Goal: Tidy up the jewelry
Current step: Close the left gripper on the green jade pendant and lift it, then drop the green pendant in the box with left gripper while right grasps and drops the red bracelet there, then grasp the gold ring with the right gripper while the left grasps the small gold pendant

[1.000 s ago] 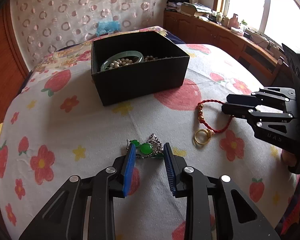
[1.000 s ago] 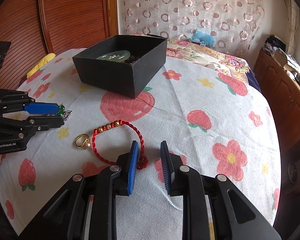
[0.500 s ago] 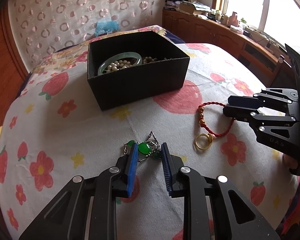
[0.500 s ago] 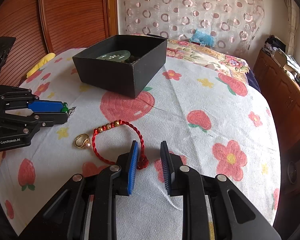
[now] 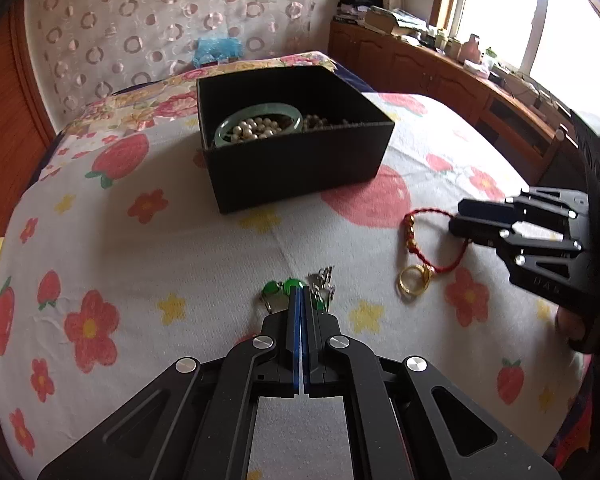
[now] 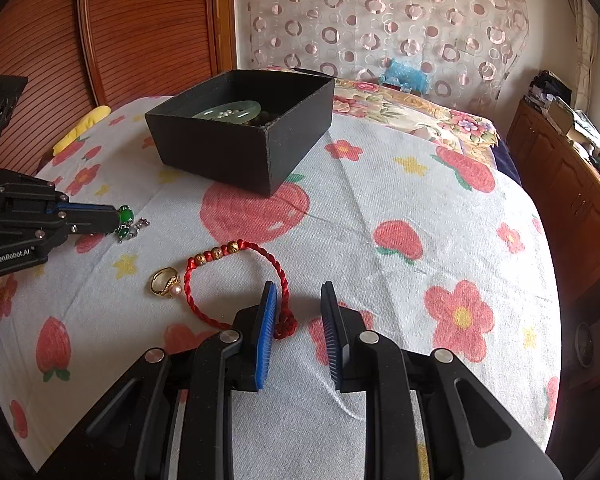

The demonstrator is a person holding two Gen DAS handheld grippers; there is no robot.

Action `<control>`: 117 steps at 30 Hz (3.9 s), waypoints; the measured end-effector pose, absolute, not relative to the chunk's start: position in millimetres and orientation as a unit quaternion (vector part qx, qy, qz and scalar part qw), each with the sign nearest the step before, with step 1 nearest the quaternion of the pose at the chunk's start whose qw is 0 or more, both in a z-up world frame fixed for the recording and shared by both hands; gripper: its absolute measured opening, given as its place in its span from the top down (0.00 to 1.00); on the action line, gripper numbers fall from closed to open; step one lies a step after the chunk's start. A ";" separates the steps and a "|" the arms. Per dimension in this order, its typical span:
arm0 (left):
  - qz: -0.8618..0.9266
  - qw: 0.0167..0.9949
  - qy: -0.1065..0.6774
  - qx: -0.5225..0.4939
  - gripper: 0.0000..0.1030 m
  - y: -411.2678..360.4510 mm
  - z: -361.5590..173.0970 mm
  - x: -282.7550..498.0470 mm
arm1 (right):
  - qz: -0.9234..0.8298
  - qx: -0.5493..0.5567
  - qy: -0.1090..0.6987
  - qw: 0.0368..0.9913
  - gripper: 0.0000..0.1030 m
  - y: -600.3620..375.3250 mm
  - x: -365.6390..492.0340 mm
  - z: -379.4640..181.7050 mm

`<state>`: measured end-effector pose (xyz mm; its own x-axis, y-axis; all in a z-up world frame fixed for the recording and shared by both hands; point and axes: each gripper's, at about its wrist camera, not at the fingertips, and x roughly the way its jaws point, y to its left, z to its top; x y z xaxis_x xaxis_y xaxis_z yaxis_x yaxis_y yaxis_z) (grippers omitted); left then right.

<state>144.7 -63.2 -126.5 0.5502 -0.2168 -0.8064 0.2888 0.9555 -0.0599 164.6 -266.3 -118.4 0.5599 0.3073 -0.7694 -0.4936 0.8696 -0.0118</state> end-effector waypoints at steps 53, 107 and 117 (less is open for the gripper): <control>-0.161 0.928 0.332 0.047 0.98 -49.1 -28.9 149.2 | 0.246 -0.118 0.312 0.910 0.96 -238.2 186.1 -29.1; -0.142 0.919 0.362 0.064 0.59 -63.5 -49.8 197.3 | 0.297 -0.088 0.369 0.876 0.66 -234.0 158.1 -87.5; -0.150 0.912 0.375 0.073 0.25 -48.6 -71.1 154.0 | 0.316 -0.111 0.395 0.855 0.65 -213.5 144.2 -109.7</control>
